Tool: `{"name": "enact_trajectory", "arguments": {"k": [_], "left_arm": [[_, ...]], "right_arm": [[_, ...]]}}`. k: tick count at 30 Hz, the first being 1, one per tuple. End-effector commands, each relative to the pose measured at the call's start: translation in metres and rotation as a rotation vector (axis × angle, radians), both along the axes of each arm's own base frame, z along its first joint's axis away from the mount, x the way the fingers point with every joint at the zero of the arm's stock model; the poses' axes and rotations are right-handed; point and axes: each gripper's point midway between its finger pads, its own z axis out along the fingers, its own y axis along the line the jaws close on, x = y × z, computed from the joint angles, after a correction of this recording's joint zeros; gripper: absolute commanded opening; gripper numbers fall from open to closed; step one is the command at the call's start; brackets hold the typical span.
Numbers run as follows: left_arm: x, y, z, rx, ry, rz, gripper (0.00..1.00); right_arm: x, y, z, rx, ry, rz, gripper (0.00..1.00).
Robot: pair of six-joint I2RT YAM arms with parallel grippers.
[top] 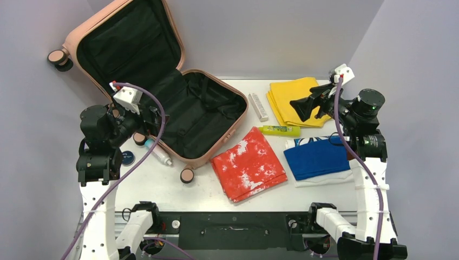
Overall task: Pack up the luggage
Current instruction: Pick up the clothes at the center of the board.
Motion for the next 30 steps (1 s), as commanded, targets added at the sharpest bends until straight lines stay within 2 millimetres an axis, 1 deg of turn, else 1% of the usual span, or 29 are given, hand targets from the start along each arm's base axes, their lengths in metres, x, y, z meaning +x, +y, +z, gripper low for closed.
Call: {"name": "enact_trajectory", "arguments": {"k": [1, 6, 10, 15, 19, 21, 23, 28, 30], "left_arm": [[-0.006, -0.007, 0.016, 0.007, -0.043, -0.05, 0.96], [-0.017, -0.025, 0.003, 0.029, -0.03, -0.194, 0.96], [-0.02, -0.029, -0.002, 0.055, -0.031, -0.241, 0.96], [-0.025, -0.037, -0.014, 0.076, -0.028, -0.325, 0.96], [-0.033, -0.046, -0.032, 0.085, -0.009, -0.417, 0.96], [-0.034, -0.048, -0.039, 0.09, 0.005, -0.431, 0.96], [-0.034, -0.048, -0.046, 0.092, 0.018, -0.437, 0.96], [-0.034, -0.055, -0.063, 0.087, 0.05, -0.479, 0.96], [-0.033, -0.057, -0.07, 0.087, 0.061, -0.486, 0.96]], "right_arm": [[0.002, 0.001, 0.011, 0.026, -0.046, 0.017, 0.9], [0.006, -0.001, 0.01, 0.024, -0.05, 0.013, 0.9], [0.012, -0.006, 0.007, 0.022, -0.056, -0.018, 0.9], [0.023, -0.014, -0.003, 0.009, -0.057, -0.068, 0.9], [0.027, -0.01, -0.012, 0.024, -0.03, -0.044, 0.9], [0.029, -0.008, -0.021, 0.024, 0.004, -0.029, 0.9], [0.03, -0.007, -0.036, 0.016, 0.047, -0.022, 0.9], [0.03, -0.006, -0.085, -0.067, 0.157, 0.016, 0.9], [0.026, 0.0, -0.111, -0.104, 0.227, 0.052, 0.9]]}}
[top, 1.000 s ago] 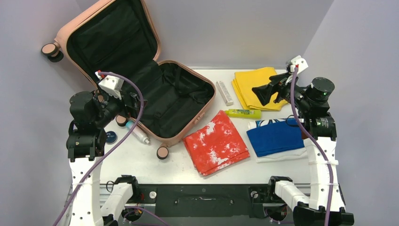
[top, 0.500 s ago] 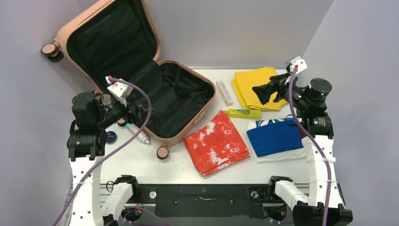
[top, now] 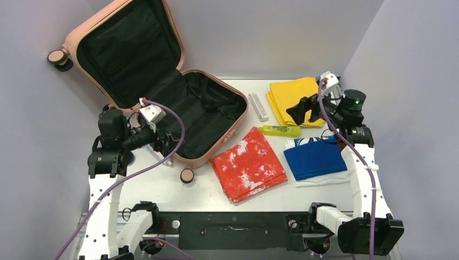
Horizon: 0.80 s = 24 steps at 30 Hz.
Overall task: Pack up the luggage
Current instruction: Pick up the clothes at the center of the board.
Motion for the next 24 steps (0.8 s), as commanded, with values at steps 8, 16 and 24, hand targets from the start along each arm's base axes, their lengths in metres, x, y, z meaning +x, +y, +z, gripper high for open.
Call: {"name": "enact_trajectory", "arguments": {"k": [8, 16, 24], "left_arm": [[0.008, -0.012, -0.028, 0.03, 0.007, -0.049, 0.96], [0.007, -0.015, -0.038, 0.018, 0.018, -0.041, 0.96], [0.007, -0.018, -0.039, 0.011, 0.014, -0.05, 0.96]], "right_arm": [[-0.031, 0.054, -0.136, -0.231, 0.311, 0.282, 0.9], [-0.034, 0.06, -0.199, -0.217, 0.52, 0.317, 0.9], [-0.047, 0.06, -0.253, -0.169, 0.771, 0.374, 0.95]]}}
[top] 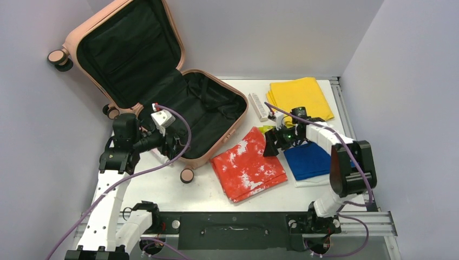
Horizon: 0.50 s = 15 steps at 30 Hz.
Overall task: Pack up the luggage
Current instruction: Pick up the clothes at the center of the board.
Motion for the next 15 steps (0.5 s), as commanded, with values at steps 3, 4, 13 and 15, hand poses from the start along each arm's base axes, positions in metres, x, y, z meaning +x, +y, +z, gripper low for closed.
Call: {"name": "enact_trajectory", "arguments": {"k": [3, 4, 13, 15], "left_arm": [[0.005, -0.012, 0.016, -0.005, -0.087, -0.052, 0.96], [0.006, -0.016, 0.016, 0.006, -0.092, -0.065, 0.96], [0.021, -0.082, 0.004, 0.205, -0.151, -0.185, 0.96], [0.017, -0.104, -0.007, 0.248, -0.164, -0.228, 0.96]], "right_arm": [[-0.005, -0.008, -0.02, 0.074, 0.158, -0.004, 0.97], [-0.005, -0.011, -0.023, 0.078, 0.175, -0.012, 0.98], [-0.016, -0.011, -0.033, 0.115, 0.255, 0.025, 0.97], [-0.017, -0.01, -0.034, 0.117, 0.26, 0.033, 0.97]]}}
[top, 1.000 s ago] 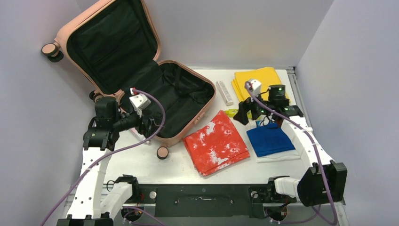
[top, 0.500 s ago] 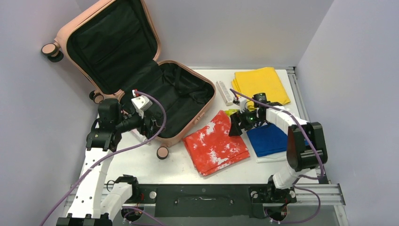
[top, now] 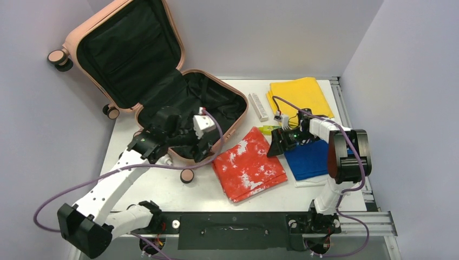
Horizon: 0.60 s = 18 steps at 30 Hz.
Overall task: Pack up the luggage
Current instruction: Pick up the clothes at the center of the board.
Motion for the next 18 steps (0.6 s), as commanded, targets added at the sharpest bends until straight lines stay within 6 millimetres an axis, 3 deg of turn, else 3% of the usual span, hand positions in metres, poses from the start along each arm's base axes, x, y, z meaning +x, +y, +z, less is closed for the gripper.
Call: {"name": "enact_trajectory", "arguments": {"k": [1, 7, 11, 18], "left_arm": [[0.009, -0.036, 0.002, 0.091, -0.155, -0.038, 0.96], [-0.021, -0.086, -0.058, 0.243, -0.245, -0.143, 0.99], [-0.028, -0.099, -0.089, 0.29, -0.196, -0.163, 0.83], [-0.013, -0.092, -0.151, 0.434, -0.124, -0.081, 0.46]], "right_arm": [[-0.009, 0.003, -0.006, 0.007, 0.037, 0.047, 0.97], [-0.01, 0.006, -0.006, 0.014, 0.047, 0.059, 0.97], [-0.012, 0.008, -0.006, 0.022, 0.052, 0.071, 0.98], [-0.017, 0.013, -0.004, 0.062, 0.084, 0.112, 0.98]]}}
